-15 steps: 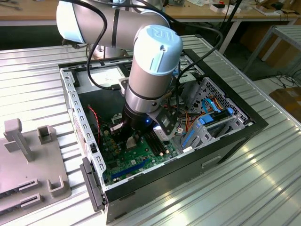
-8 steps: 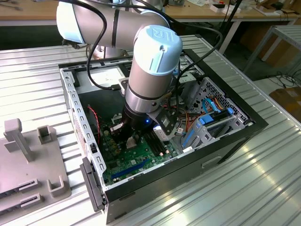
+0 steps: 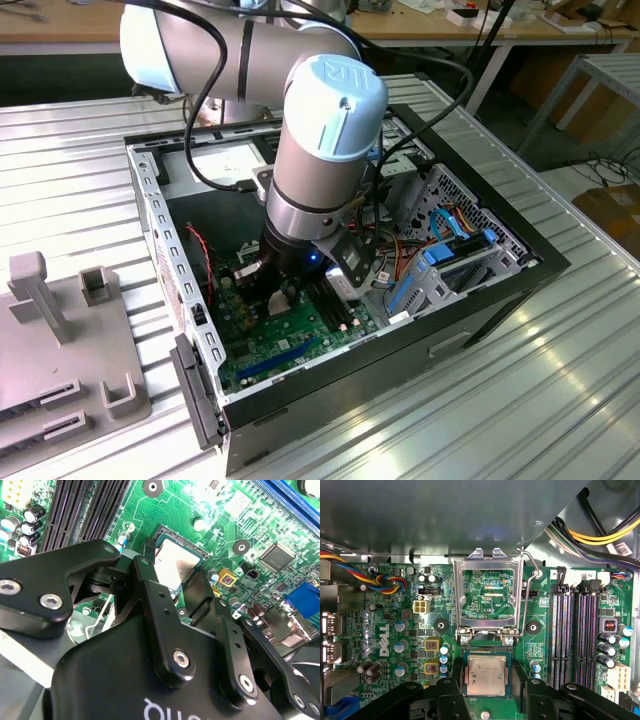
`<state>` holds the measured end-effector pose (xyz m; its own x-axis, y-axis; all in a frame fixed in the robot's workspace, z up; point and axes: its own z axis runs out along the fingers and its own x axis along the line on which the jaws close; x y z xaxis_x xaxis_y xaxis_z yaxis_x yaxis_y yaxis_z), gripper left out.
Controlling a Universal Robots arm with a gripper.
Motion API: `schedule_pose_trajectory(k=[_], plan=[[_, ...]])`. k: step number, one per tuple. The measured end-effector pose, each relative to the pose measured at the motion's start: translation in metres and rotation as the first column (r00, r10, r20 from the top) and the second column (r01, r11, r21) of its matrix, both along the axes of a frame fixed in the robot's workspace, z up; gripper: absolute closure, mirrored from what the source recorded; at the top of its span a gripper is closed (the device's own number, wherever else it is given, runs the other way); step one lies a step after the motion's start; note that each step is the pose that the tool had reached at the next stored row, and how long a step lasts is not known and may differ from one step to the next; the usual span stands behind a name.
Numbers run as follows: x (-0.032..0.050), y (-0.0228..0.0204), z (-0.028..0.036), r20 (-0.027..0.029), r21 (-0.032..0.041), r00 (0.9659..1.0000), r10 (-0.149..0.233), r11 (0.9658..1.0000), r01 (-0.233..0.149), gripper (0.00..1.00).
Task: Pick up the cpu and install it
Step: 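Place the cpu into insertion slot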
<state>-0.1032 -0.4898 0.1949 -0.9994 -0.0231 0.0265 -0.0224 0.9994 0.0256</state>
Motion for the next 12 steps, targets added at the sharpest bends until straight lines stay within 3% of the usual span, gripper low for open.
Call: schedule_pose_trajectory(k=[1, 12], plan=[[0.0000, 0.0000, 0.0000, 0.0005, -0.0002, 1.0000, 0.000, 1.0000, 0.000, 0.45], [0.0003, 0.0000, 0.0012, 0.0002, 0.0001, 1.0000, 0.000, 1.0000, 0.000, 0.45]])
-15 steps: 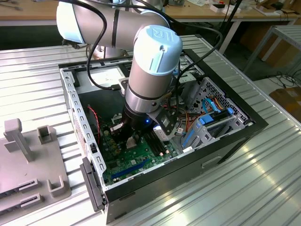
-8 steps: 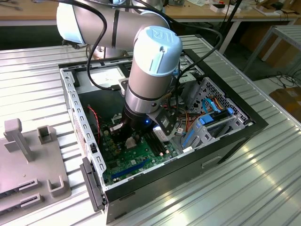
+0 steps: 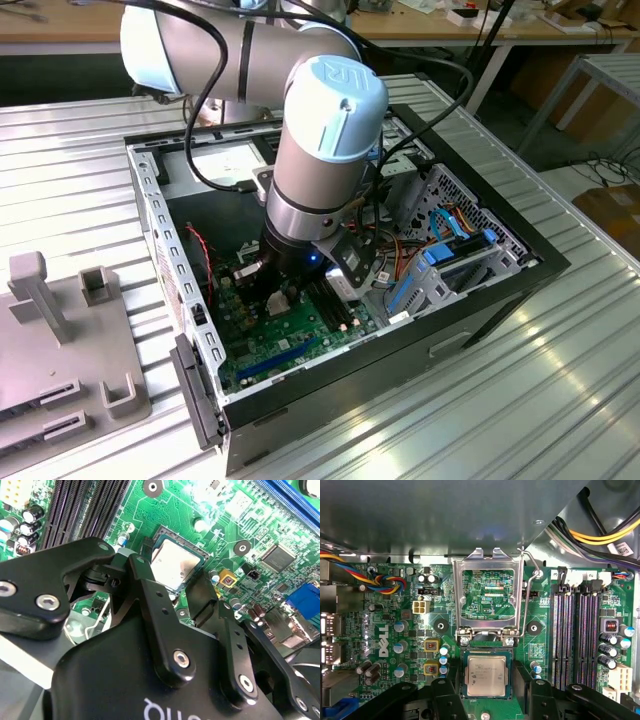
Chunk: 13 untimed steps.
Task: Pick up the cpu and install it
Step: 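Place the cpu into insertion slot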
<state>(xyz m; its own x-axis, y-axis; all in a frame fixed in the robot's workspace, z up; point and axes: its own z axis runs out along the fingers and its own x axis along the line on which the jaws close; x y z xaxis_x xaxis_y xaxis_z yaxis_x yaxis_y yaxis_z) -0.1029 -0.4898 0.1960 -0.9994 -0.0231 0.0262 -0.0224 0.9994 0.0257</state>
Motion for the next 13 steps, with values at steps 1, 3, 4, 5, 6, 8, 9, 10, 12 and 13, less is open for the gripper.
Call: schedule_pose_trajectory(k=[1, 3, 4, 5, 6, 8, 9, 10, 12, 13], plan=[[0.0000, 0.0000, 0.0015, -0.0004, 0.0006, 1.0000, 0.000, 1.0000, 0.000, 0.45], [0.0000, -0.0001, 0.0050, -0.0019, -0.0003, 1.0000, 0.000, 1.0000, 0.000, 0.45], [0.0000, 0.0000, 0.0064, -0.0025, -0.0001, 1.0000, 0.000, 1.0000, 0.000, 0.45], [0.0000, -0.0001, 0.0093, -0.0039, -0.0003, 1.0000, 0.000, 1.0000, 0.000, 0.45], [0.0000, 0.0000, 0.0106, -0.0046, -0.0004, 1.0000, 0.000, 1.0000, 0.000, 0.45], [0.0000, 0.0000, 0.0138, -0.0061, -0.0003, 1.0000, 0.000, 1.0000, 0.000, 0.45], [0.0000, -0.0001, 0.0152, -0.0068, -0.0004, 1.0000, 0.000, 1.0000, 0.000, 0.45], [0.0000, 0.0000, 0.0168, -0.0077, -0.0003, 1.0000, 0.000, 1.0000, 0.000, 0.45], [0.0000, -0.0001, 0.0199, -0.0103, -0.0004, 0.9999, 0.000, 1.0000, 0.000, 0.45], [0.0001, -0.0001, 0.0209, -0.0113, -0.0004, 0.9999, 0.000, 1.0000, 0.000, 0.45]])
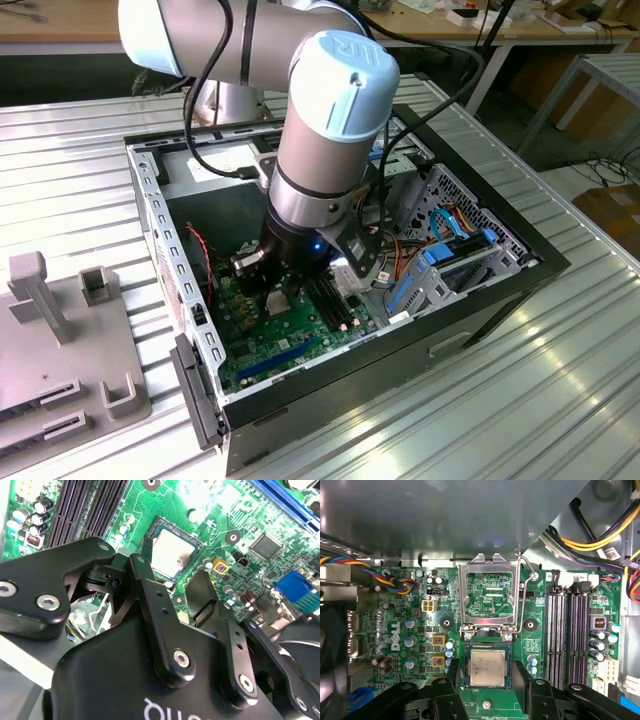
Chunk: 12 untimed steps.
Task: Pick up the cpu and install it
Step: 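Place the cpu into insertion slot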
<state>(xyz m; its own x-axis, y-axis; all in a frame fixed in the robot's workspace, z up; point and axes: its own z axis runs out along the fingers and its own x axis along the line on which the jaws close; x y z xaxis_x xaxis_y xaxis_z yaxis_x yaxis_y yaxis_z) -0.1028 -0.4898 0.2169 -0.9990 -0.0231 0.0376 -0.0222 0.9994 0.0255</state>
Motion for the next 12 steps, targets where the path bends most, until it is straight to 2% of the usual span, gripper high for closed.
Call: schedule_pose_trajectory(k=[2, 3, 4, 5, 8, 12], plan=[[0.0002, 0.0000, 0.0027, -0.0031, 0.0000, 1.0000, 0.000, 1.0000, 0.000, 0.60], [0.0003, 0.0000, 0.0036, -0.0043, 0.0000, 1.0000, 0.000, 1.0000, 0.000, 0.60], [0.0004, 0.0001, 0.0049, -0.0060, 0.0002, 1.0000, 0.000, 1.0000, 0.000, 0.72], [0.0005, 0.0001, 0.0054, -0.0069, 0.0002, 1.0000, 0.000, 1.0000, 0.000, 0.72], [0.0005, 0.0000, 0.0057, -0.0075, 0.0002, 1.0000, 0.000, 1.0000, 0.000, 0.89], [0.0005, 0.0000, 0.0057, -0.0077, 0.0001, 1.0000, 0.000, 1.0000, 0.000, 0.89]])
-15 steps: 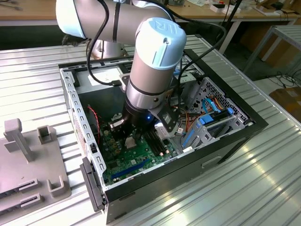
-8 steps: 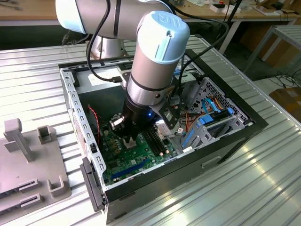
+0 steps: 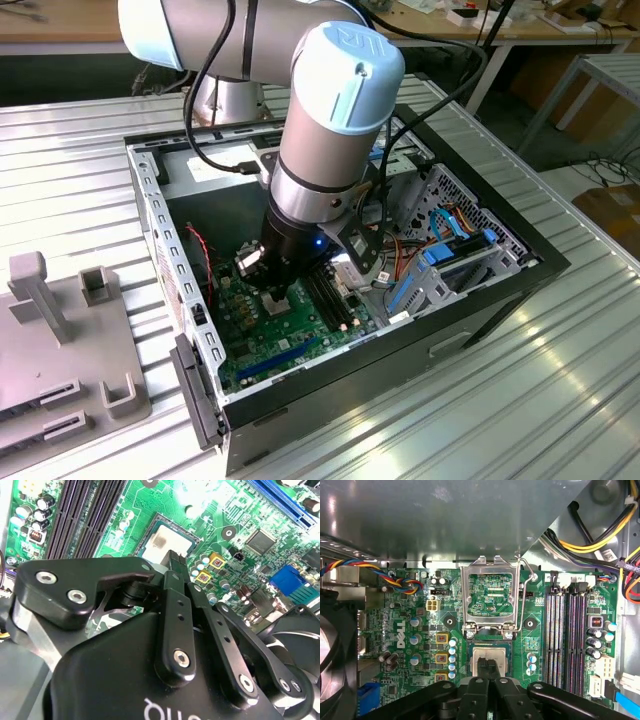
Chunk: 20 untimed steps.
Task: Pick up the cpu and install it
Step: 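Place the cpu into insertion slot, then close the cpu cover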
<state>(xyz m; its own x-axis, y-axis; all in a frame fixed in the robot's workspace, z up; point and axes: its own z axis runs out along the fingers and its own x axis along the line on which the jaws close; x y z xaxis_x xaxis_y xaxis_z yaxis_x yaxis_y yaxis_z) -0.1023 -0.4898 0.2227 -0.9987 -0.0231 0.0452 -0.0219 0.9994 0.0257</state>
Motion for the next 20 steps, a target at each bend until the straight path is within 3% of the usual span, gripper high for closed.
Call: schedule_pose_trajectory(k=[14, 20], plan=[[0.0002, 0.0000, 0.0000, -0.0006, 0.0000, 1.0000, 0.000, 1.0000, 0.000, 0.89], [0.0162, 0.0002, -0.0001, -0.0005, 0.0001, 1.0000, 0.000, 1.0000, 0.000, 0.89]])
